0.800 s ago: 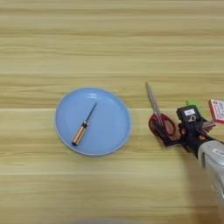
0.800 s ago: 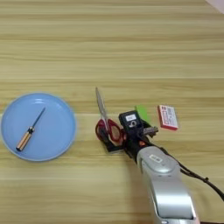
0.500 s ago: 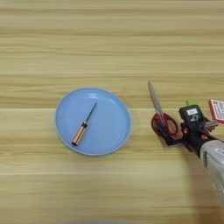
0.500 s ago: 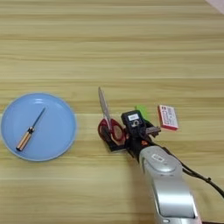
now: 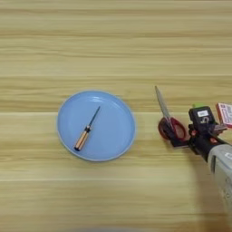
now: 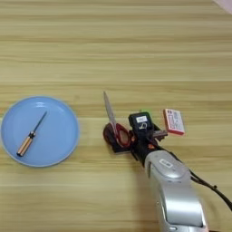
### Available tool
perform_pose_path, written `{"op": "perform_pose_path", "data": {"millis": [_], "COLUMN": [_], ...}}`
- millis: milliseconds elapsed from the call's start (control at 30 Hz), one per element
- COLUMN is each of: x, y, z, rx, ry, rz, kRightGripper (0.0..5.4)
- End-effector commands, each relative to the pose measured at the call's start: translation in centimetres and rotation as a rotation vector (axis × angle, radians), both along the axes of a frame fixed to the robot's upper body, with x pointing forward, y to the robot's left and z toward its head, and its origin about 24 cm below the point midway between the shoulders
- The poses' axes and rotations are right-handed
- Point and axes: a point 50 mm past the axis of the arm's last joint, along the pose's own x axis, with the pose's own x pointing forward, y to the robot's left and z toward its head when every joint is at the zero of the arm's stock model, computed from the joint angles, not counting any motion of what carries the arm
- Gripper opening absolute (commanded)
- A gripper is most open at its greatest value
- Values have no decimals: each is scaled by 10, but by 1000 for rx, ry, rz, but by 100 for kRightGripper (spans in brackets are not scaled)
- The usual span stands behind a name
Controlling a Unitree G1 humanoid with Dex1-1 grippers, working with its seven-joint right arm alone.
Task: Move the objects on the table
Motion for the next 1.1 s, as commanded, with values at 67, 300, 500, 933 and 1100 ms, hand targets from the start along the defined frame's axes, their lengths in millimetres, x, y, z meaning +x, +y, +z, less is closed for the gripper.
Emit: {"op": "perform_pose_path", "data": {"millis": [67,300,500,933,1100], "x": [13,11,10,4,1], "y": [1,11,30,80,104], "z": [37,46,51,54,54], "rx": [-14,10,43,111,126], "ry": [-198,-238,-261,-263,-256], "rz": [11,37,96,241,313], "kRightGripper": [533,533,533,533,533]}}
